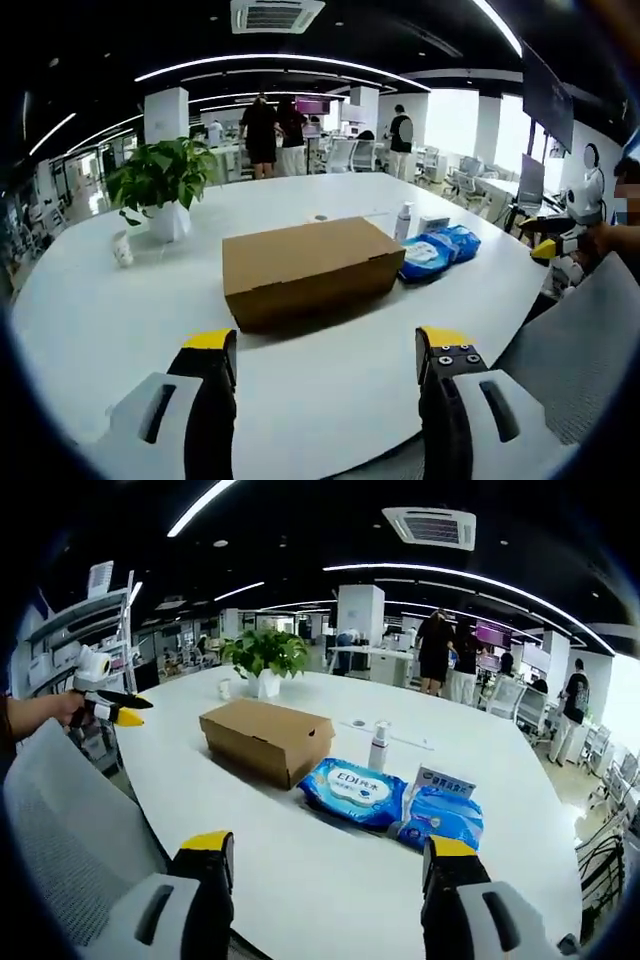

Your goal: Operate the shoe box by opening the lid, removing the specified soft item, and placing it in the target area until the item is outside and the box remains undamaged.

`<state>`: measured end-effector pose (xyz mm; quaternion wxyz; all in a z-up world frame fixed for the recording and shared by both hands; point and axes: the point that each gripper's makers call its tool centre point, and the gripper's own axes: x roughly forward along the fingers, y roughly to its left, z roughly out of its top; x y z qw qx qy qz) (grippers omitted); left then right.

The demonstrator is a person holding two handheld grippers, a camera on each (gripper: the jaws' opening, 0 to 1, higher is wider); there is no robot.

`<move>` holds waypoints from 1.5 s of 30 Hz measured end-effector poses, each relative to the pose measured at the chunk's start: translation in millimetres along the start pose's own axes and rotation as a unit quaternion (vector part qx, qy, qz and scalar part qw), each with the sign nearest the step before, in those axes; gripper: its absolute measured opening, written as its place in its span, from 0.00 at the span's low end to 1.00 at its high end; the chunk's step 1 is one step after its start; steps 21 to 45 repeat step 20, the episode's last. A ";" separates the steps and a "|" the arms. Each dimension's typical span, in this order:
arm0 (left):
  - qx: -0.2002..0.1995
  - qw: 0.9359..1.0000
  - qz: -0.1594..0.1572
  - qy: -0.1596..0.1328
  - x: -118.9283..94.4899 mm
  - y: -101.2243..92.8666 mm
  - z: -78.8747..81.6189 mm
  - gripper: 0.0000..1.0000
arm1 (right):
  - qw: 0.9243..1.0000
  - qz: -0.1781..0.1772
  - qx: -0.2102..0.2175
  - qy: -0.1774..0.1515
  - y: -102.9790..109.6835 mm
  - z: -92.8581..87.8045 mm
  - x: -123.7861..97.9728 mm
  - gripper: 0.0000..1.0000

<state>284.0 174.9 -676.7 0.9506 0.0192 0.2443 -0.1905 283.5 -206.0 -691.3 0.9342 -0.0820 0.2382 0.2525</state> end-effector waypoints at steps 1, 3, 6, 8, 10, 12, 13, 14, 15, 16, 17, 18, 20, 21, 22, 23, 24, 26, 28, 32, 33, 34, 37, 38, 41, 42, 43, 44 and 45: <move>0.001 1.000 0.000 -0.004 -4.3 -2.9 -0.2 0.82 | 1.000 0.000 0.003 0.002 1.2 -2.3 -3.1 0.83; 0.000 1.000 -0.004 -0.016 -10.9 -8.1 0.2 0.88 | 1.000 0.000 -0.003 0.003 3.6 -5.2 -7.3 0.86; -0.003 1.000 -0.007 -0.024 -18.9 -14.1 -1.6 0.95 | 1.000 0.001 -0.028 -0.001 9.3 -6.3 -14.0 0.91; -0.002 1.000 -0.004 -0.030 -23.1 -14.9 -2.0 0.99 | 0.999 0.000 -0.037 -0.005 12.7 -7.0 -17.1 0.94; -0.003 0.999 0.002 -0.032 -28.9 -13.4 -2.9 1.00 | 0.999 0.000 -0.034 -0.008 14.4 -8.6 -19.5 0.95; -0.008 0.999 0.009 -0.034 -34.2 -11.1 -2.2 1.00 | 1.000 -0.004 -0.023 -0.012 15.1 -9.2 -22.3 0.96; -0.007 0.999 0.012 -0.036 -36.6 -10.7 -1.3 1.00 | 1.000 -0.007 -0.021 -0.016 15.2 -8.5 -23.9 0.98; -0.005 0.999 0.017 -0.037 -38.2 -9.8 -0.9 1.00 | 0.999 -0.012 -0.019 -0.023 14.5 -6.4 -26.2 0.98; 0.001 0.999 0.023 -0.037 -40.1 -8.5 -1.1 1.00 | 0.999 -0.014 -0.015 -0.025 14.1 -5.0 -27.7 0.98; 0.004 0.999 0.025 -0.036 -41.0 -8.5 -1.7 1.00 | 0.999 -0.017 -0.008 -0.030 13.6 -2.2 -29.9 0.98; 0.007 0.999 0.026 -0.034 -41.6 -8.7 -2.7 1.00 | 0.999 -0.018 -0.008 -0.031 13.6 -1.5 -30.9 0.98; 0.007 0.999 0.026 -0.034 -41.9 -8.9 -3.4 1.00 | 0.999 -0.018 -0.008 -0.030 13.5 -2.5 -31.0 0.98; 0.003 0.999 0.026 -0.032 -41.7 -9.1 -5.2 1.00 | 0.999 -0.019 -0.011 -0.025 13.7 -5.2 -31.3 0.98; 0.003 0.999 0.026 -0.032 -41.7 -9.1 -5.2 1.00 | 0.999 -0.019 -0.011 -0.025 13.7 -5.2 -31.3 0.98; 0.003 0.999 0.026 -0.032 -41.7 -9.1 -5.2 1.00 | 0.999 -0.019 -0.011 -0.025 13.7 -5.2 -31.3 0.98; 0.003 0.999 0.026 -0.032 -41.7 -9.1 -5.2 1.00 | 0.999 -0.019 -0.011 -0.025 13.7 -5.2 -31.3 0.98; 0.003 0.999 0.026 -0.032 -41.7 -9.1 -5.2 1.00 | 0.999 -0.019 -0.011 -0.025 13.7 -5.2 -31.3 0.98; 0.003 0.999 0.026 -0.032 -41.7 -9.1 -5.2 1.00 | 0.999 -0.019 -0.011 -0.025 13.7 -5.2 -31.3 0.98; 0.003 0.999 0.026 -0.032 -41.7 -9.1 -5.2 1.00 | 0.999 -0.019 -0.011 -0.025 13.7 -5.2 -31.3 0.98; 0.003 0.999 0.026 -0.032 -41.7 -9.1 -5.2 1.00 | 0.999 -0.019 -0.011 -0.025 13.7 -5.2 -31.3 0.98; 0.003 0.999 0.026 -0.032 -41.7 -9.1 -5.2 1.00 | 0.999 -0.019 -0.011 -0.025 13.7 -5.2 -31.3 0.98; 0.003 0.999 0.026 -0.032 -41.7 -9.1 -5.2 1.00 | 0.999 -0.019 -0.011 -0.025 13.7 -5.2 -31.3 0.98; 0.003 0.999 0.026 -0.032 -41.7 -9.1 -5.2 1.00 | 0.999 -0.019 -0.011 -0.025 13.7 -5.2 -31.3 0.98; 0.003 0.999 0.026 -0.032 -41.7 -9.1 -5.2 1.00 | 0.999 -0.019 -0.011 -0.025 13.7 -5.2 -31.3 0.98; 0.003 0.999 0.026 -0.032 -41.7 -9.1 -5.2 1.00 | 0.999 -0.019 -0.011 -0.025 13.7 -5.2 -31.3 0.98; 0.003 0.999 0.026 -0.032 -41.7 -9.1 -5.2 1.00 | 0.999 -0.019 -0.011 -0.025 13.7 -5.2 -31.3 0.98; 0.003 0.999 0.026 -0.032 -41.7 -9.1 -5.2 1.00 | 0.999 -0.019 -0.011 -0.025 13.7 -5.2 -31.3 0.98; 0.003 0.999 0.026 -0.032 -41.7 -9.1 -5.2 1.00 | 0.999 -0.019 -0.011 -0.025 13.7 -5.2 -31.3 0.98; 0.003 0.999 0.026 -0.032 -41.7 -9.1 -5.2 1.00 | 0.999 -0.019 -0.011 -0.025 13.7 -5.2 -31.3 0.98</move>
